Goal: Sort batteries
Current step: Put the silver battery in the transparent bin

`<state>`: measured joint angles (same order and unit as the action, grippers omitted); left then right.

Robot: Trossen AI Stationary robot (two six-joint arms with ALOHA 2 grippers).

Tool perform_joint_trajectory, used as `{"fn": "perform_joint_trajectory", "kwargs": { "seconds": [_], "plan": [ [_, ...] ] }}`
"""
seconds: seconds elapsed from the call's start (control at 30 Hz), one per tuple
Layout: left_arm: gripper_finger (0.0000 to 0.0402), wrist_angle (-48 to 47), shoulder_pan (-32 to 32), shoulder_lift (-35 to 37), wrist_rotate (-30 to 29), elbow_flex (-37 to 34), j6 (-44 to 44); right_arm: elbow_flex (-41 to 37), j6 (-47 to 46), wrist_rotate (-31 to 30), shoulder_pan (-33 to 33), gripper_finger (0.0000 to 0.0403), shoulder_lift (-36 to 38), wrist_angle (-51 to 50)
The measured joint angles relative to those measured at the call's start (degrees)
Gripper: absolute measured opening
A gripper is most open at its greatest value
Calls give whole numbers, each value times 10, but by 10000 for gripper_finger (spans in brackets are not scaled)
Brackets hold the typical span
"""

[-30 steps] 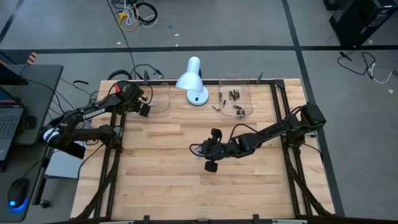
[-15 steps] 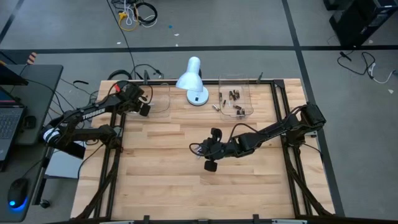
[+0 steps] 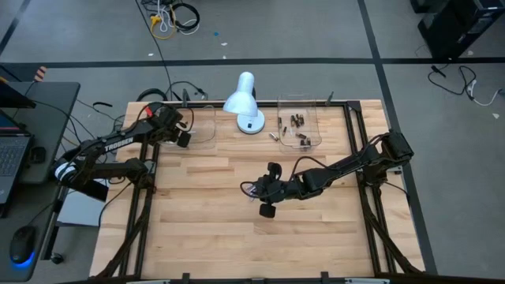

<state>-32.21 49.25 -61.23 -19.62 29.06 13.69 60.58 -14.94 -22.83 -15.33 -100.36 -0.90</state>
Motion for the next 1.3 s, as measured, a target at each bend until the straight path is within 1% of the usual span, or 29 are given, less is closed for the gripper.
{"fn": "perform_joint_trajectory", "kwargs": {
  "seconds": [0.77, 1.13, 1.23, 1.3],
  "plan": [
    [74, 2, 0, 0, -2, 0, -1, 0, -1, 0, 0, 128, 0, 0],
    [123, 4, 0, 0, -2, 0, -2, 0, -1, 0, 0, 128, 0, 0],
    [129, 7, 0, 1, -2, 0, -2, 0, -1, 0, 0, 128, 0, 1],
    [129, 15, 0, 2, -3, 0, -18, 0, -1, 0, 0, 128, 0, 6]
  ]
}}
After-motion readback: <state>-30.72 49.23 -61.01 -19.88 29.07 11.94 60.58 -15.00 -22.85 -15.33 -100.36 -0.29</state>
